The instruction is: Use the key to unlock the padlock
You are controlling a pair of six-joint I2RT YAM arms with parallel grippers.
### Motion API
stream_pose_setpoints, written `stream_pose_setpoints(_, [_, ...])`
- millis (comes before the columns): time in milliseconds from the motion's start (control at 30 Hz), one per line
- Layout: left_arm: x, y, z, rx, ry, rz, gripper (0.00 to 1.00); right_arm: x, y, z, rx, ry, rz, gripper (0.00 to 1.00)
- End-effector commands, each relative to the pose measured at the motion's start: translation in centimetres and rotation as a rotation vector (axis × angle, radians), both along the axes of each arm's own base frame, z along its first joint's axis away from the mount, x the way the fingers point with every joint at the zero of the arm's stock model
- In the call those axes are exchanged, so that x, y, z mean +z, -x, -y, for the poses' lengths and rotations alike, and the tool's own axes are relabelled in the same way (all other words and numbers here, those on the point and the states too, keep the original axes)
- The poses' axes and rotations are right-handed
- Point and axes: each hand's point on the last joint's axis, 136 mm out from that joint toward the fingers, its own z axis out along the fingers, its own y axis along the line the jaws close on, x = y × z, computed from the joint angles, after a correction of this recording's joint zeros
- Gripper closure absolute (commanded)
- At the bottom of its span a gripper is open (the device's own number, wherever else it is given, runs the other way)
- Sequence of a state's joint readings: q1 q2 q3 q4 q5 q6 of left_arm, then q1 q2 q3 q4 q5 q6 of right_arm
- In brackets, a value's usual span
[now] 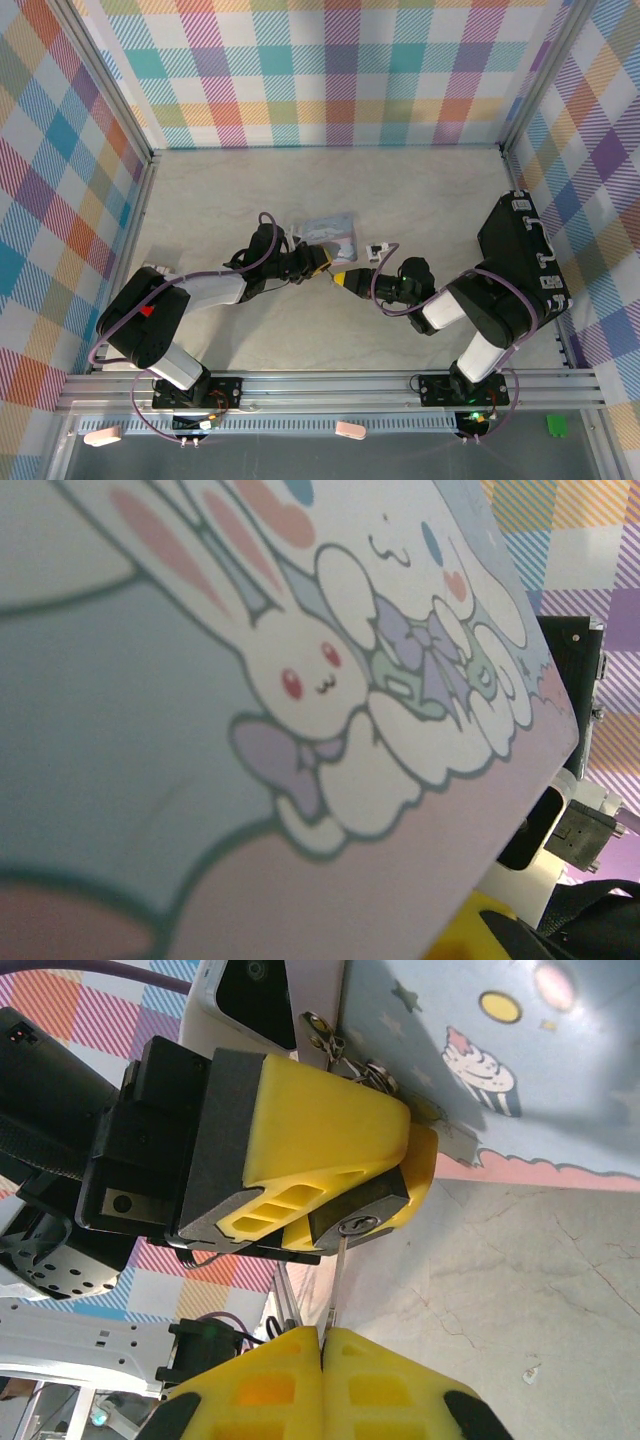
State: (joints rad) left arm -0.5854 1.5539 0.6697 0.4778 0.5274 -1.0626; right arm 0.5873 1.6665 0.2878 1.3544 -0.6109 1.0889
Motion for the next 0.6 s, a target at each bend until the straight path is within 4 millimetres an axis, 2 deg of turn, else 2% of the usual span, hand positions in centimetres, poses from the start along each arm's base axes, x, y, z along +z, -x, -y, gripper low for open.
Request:
stream_pose_setpoints(0, [4.0,-0.6,0.1,-0.004,0.098,0.11,1.0,1.4,-0.6,-0.3,0.001,-0.04,0.042,1.0])
stream_pose_setpoints(567, [5.3,-1.5,-1.1,0.076,0.199,0.152,1.0,3.0,-1.6,-0.6,-0.029,-0.08,0.032,1.0])
